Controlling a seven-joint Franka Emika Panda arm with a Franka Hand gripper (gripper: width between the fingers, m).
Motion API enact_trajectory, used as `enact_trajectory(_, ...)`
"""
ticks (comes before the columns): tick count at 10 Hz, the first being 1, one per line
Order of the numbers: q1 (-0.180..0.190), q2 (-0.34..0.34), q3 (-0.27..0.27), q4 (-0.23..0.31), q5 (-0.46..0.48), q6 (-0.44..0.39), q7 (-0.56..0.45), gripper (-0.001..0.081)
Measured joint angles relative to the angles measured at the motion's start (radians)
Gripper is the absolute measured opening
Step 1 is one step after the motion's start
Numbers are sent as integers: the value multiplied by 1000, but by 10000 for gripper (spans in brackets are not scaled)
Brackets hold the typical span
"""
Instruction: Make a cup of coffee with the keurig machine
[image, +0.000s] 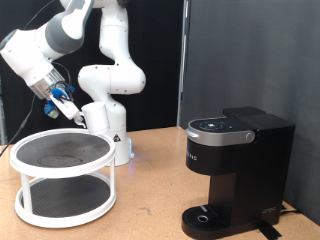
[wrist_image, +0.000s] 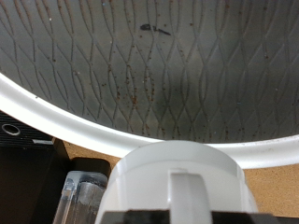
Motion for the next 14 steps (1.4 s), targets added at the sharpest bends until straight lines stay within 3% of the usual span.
enact_trajectory(2,-2,-3,40,-26,-7,37,124,2)
enact_trajectory(4,2,-24,138,-72,26,119,324,2)
enact_trajectory(8,50,-77,303,-161,253,368,594,2)
enact_trajectory(10,93,-81,383,-178,342,481,677,2)
enact_trajectory(12,137,-78,447,-179,395,543,720,2)
enact_trajectory(14,164,-75,460,-177,405,548,702,1)
